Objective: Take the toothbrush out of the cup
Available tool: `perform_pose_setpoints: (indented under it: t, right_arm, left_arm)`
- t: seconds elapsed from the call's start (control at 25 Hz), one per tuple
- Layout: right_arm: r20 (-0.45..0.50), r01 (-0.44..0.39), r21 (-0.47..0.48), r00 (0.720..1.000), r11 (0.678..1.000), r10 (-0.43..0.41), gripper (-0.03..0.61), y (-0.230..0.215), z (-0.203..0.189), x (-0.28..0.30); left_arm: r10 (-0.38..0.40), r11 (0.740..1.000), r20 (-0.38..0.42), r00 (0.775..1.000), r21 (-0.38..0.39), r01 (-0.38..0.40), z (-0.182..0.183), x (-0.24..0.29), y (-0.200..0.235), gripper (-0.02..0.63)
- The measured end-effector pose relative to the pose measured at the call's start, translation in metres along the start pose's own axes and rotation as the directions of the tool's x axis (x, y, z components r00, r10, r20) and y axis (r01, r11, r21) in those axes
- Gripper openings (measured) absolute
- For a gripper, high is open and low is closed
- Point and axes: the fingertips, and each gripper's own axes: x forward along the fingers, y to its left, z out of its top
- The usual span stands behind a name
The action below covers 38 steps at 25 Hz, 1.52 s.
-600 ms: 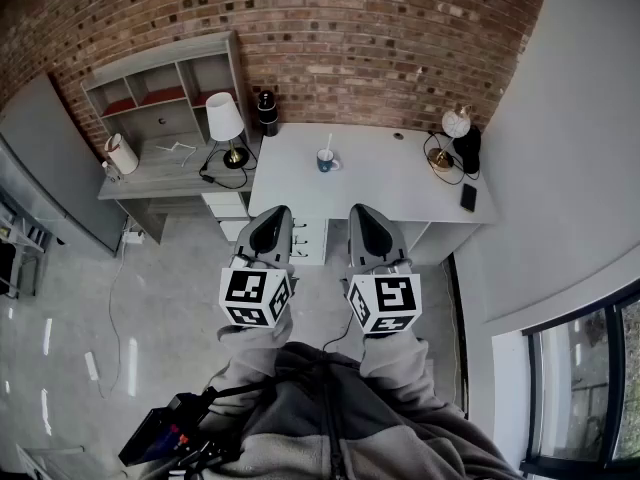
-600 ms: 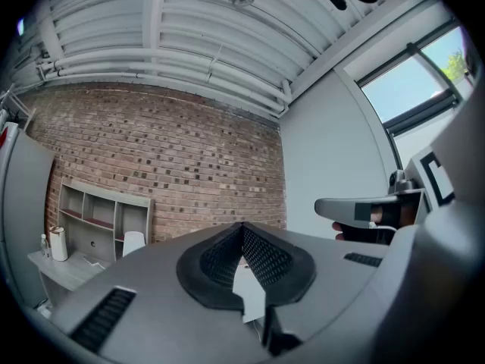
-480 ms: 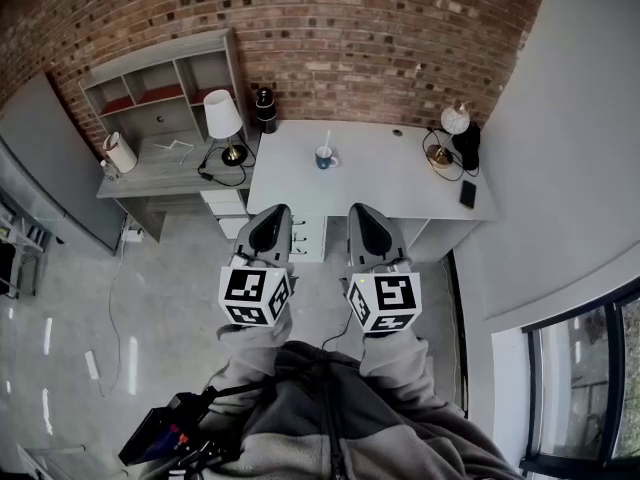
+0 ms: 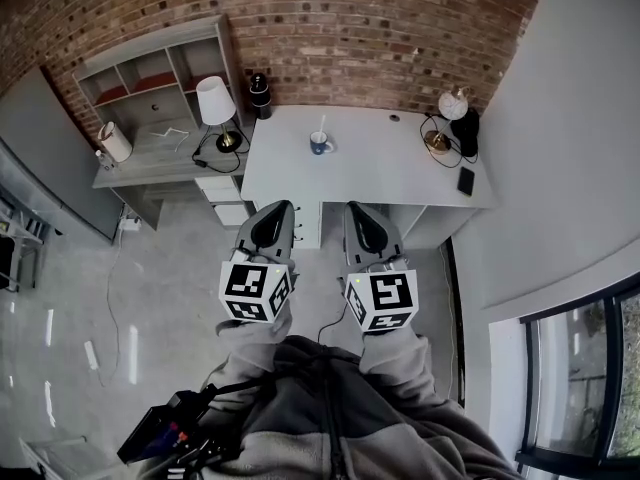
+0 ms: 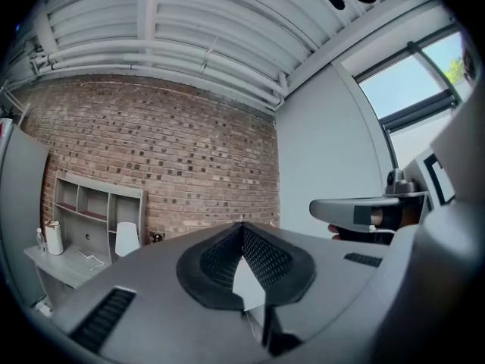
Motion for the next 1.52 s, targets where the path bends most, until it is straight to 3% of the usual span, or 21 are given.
perform_pose_setpoints:
  t: [0.64,1.08,1.52]
  right_arm:
    - [-0.019,-0.004,-0.006,1.0,1.0,0.004,0.002,-0.021,-0.023,-0.041]
    - [-0.031,0.015,0.016,0.999,1.0,-0.014,0.002,-0.033,-0.039,-0.047]
    - [-0.006,0.106,-0.003,0.994,0.994,-0.106,0.002,-0.086,-0.036,-0.027]
  left_arm:
    - [-0.026,1.0,-0.041,0.999,0.003,0.026,-0.027,0.002,-0.052,0.005]
    - [-0.019,1.0,-0.058,0.998,0.0,0.019,-0.04,0.009,-0.053,0.003]
    - [-0.05,0.999,-0.014,0.999,-0.011,0.05,-0.034,0.062,-0.041,0.003]
